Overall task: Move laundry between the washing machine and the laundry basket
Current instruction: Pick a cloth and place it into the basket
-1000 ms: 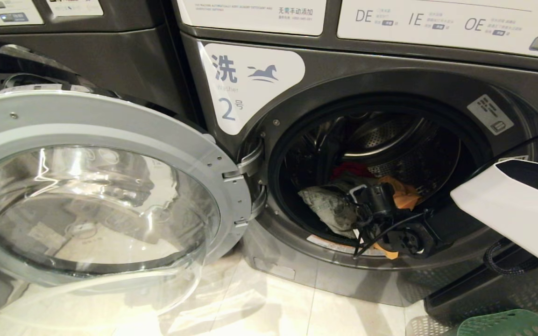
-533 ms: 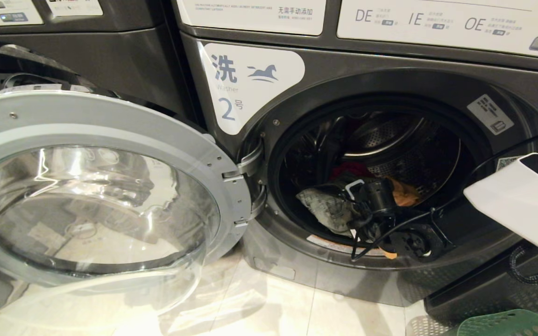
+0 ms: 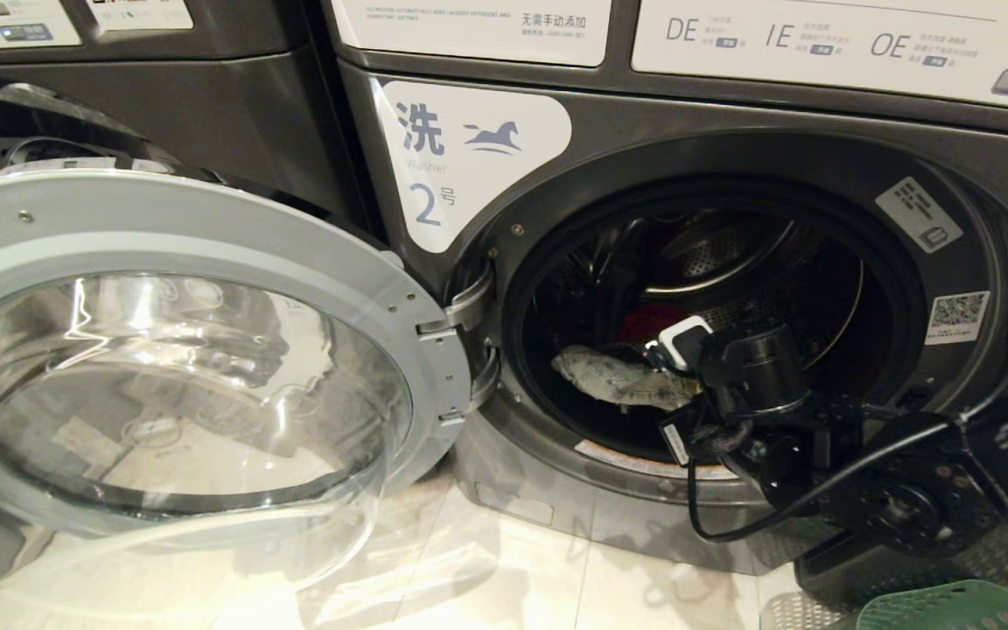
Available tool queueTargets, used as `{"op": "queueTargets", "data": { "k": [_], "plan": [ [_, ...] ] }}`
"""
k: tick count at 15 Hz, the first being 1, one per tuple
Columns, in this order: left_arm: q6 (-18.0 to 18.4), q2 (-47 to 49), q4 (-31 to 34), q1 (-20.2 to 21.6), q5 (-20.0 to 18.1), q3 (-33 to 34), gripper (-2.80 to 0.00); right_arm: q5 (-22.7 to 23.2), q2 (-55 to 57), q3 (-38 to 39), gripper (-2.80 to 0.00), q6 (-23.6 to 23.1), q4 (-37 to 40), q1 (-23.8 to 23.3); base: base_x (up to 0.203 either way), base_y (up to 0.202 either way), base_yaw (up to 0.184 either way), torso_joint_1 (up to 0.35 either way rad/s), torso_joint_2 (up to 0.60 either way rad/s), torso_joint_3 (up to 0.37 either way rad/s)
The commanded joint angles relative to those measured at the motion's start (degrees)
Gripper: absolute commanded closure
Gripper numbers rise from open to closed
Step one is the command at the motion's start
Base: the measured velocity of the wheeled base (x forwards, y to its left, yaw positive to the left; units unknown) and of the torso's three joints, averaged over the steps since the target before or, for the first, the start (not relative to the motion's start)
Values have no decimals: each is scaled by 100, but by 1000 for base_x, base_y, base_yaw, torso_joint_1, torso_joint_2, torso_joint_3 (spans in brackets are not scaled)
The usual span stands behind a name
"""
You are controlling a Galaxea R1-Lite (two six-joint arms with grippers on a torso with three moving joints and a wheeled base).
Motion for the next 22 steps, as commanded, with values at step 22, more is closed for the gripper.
{"op": "queueTargets", "data": {
  "k": [22],
  "plan": [
    [7, 7, 8, -9, 2, -8, 0, -184, -4391, -161, 0, -2009, 1339, 1472, 0, 0, 0, 0, 0, 0]
  ]
}}
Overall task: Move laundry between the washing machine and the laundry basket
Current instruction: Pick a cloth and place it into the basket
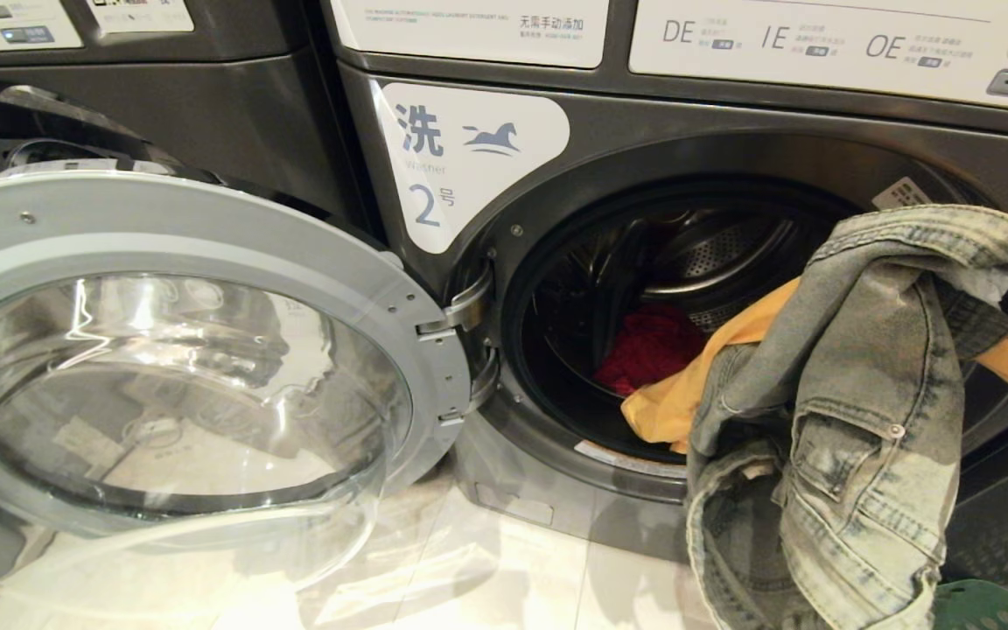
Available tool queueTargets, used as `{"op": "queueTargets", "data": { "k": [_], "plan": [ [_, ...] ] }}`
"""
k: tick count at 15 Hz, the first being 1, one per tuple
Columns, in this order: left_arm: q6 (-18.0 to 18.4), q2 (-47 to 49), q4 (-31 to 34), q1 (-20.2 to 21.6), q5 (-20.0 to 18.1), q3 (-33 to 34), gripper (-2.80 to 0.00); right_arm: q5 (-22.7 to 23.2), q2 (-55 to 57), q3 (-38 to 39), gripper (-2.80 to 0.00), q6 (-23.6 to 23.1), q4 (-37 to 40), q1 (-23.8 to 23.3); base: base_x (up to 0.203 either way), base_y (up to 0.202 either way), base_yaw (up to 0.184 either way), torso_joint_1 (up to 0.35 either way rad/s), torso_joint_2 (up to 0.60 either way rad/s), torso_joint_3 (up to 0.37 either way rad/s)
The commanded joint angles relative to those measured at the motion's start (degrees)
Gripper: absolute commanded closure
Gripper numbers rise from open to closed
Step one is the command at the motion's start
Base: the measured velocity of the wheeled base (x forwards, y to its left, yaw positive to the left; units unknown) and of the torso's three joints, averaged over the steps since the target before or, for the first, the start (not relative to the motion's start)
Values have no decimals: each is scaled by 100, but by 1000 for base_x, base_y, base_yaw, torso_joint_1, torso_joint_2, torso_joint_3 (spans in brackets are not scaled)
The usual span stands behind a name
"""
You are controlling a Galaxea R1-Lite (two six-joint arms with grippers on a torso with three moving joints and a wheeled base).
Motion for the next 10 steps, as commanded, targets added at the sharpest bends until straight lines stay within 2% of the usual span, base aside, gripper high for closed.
{"op": "queueTargets", "data": {
  "k": [1, 3, 5, 10],
  "plan": [
    [-1, 7, 6, -1, 2, -2, 0, -15, -155, -99, 0, -116, 27, 145, 0, 0, 0, 0, 0, 0],
    [-1, 7, 6, -1, 2, -2, 0, -15, -238, -84, 0, -301, 38, 194, 0, 0, 0, 0, 0, 0],
    [-1, 7, 6, -1, 2, -2, 0, -15, -256, -93, 0, -328, 38, 194, 5, 12, -80, 7, 4, 2],
    [-1, 7, 6, -10, 2, -2, 0, 27, -309, -93, 0, -480, 36, 212, 3, 8, -175, 0, 4, 0]
  ]
}}
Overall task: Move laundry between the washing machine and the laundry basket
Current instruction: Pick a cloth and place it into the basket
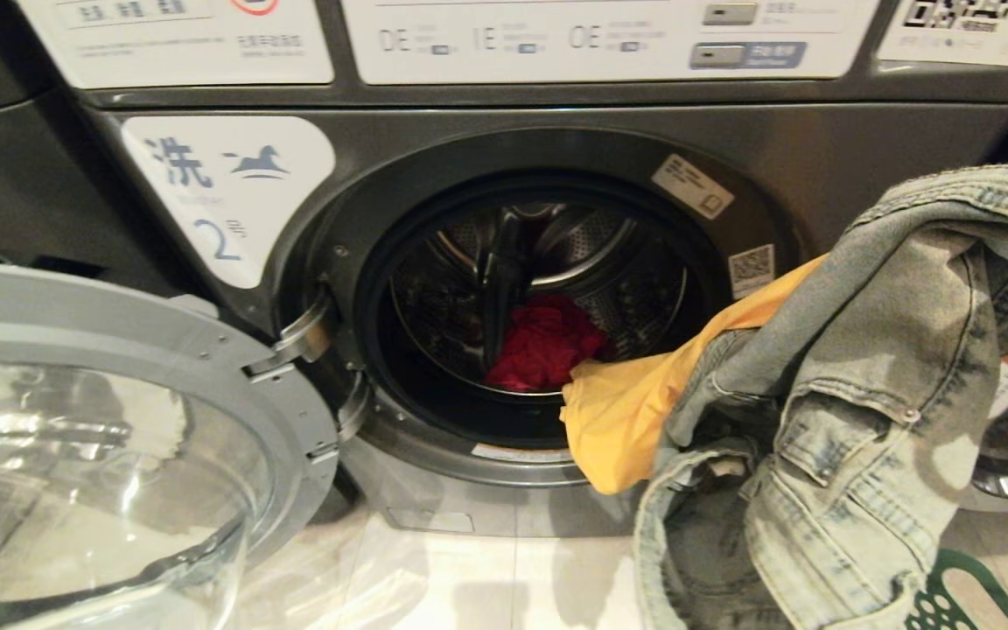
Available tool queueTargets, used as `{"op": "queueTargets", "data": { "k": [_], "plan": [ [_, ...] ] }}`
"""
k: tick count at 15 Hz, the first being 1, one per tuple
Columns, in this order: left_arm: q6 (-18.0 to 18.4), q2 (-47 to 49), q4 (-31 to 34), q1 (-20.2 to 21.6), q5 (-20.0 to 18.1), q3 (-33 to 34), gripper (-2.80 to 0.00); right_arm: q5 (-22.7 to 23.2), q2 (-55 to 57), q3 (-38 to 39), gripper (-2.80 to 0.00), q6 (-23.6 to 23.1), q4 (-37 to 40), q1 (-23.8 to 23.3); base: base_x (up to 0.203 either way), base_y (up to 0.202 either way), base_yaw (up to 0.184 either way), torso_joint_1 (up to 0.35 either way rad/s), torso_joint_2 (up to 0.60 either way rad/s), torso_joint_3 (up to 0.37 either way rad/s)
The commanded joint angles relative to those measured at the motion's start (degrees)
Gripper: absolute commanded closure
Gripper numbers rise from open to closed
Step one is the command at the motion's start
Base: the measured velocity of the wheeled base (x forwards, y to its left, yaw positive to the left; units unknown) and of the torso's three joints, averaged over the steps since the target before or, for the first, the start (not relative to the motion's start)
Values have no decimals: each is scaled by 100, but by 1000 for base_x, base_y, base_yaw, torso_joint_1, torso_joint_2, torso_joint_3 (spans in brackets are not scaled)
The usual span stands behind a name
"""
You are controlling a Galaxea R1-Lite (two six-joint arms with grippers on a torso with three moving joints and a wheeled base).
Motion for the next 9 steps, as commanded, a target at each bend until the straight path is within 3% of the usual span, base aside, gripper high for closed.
{"op": "queueTargets", "data": {
  "k": [1, 9],
  "plan": [
    [-1, 7, 0, -3, 2, 0, 0, -18, -4, -4, 0, -24, -13, 2, -1, 8, -178, 2, 2, 2],
    [-1, 7, 0, -4, 2, 0, 0, -154, -188, -36, 0, -32, 87, -16, 0, 8, -177, 1, 2, 2]
  ]
}}
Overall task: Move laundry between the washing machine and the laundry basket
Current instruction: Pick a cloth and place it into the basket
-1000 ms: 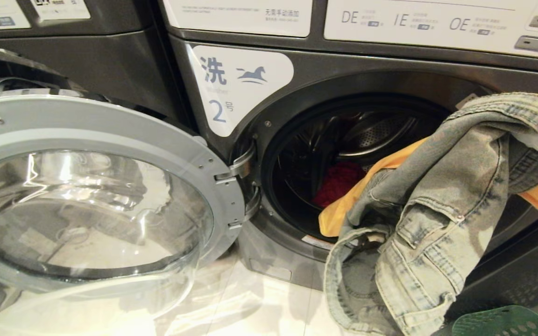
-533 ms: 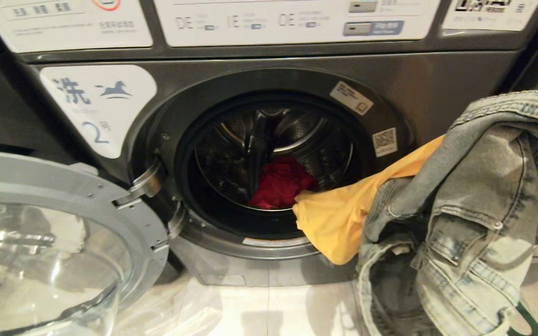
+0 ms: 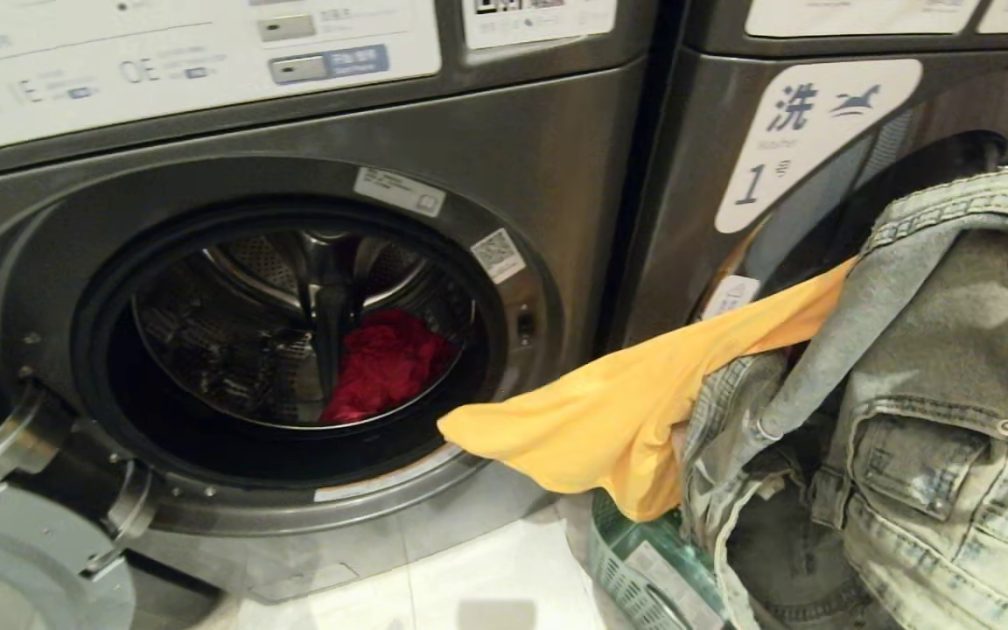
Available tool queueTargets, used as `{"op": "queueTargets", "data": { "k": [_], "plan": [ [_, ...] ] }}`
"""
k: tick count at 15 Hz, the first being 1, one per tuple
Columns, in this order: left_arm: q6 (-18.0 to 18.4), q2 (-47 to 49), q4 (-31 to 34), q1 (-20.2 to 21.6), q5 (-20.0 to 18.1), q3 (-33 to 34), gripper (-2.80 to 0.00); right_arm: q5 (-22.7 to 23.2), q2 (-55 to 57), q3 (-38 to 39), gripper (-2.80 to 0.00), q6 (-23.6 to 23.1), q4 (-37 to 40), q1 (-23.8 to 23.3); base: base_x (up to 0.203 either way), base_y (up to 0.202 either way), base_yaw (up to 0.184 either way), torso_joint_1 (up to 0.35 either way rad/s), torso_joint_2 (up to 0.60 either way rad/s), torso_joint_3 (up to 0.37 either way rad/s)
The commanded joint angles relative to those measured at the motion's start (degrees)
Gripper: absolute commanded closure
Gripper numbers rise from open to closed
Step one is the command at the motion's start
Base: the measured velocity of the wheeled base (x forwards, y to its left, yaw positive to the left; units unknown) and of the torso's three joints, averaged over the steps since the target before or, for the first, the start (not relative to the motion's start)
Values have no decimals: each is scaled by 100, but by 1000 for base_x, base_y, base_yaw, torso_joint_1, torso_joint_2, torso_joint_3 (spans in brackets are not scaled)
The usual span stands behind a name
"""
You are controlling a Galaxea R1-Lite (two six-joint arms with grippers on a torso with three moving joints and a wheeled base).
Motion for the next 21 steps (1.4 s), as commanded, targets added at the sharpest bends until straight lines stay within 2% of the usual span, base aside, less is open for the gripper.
{"op": "queueTargets", "data": {
  "k": [1, 4, 8, 11, 14, 16, 21],
  "plan": [
    [-1, 7, 0, -4, 2, 0, 0, -39, -31, -58, 0, -19, 7, 0, -6, 12, -178, 5, -2, 0],
    [-1, 7, 0, -4, 2, 0, 0, -141, -80, -56, 0, -25, 58, 0, -3, 8, -176, 5, 0, 2],
    [-1, 7, -9, -4, 2, 0, 0, -175, -326, 6, 0, -19, 511, -22, -2, 9, -137, 0, 2, 2],
    [-1, 7, -9, 1, 2, 9, 0, -175, -409, 32, 0, -1, 693, -26, 0, 0, 0, 0, 0, 0],
    [-1, 7, -64, -4, 2, 27, 0, -163, -193, -274, 0, 67, 684, -26, 0, 0, 0, 0, 0, 0],
    [7, 7, -70, -4, -6, 27, 0, -134, 162, -480, 0, 405, 675, -25, 0, 0, 0, 0, 0, 0],
    [-3, 7, -53, 5, 11, 35, 0, -123, 1222, -583, 0, 1897, 691, -112, 0, 0, 0, 0, 0, 0]
  ]
}}
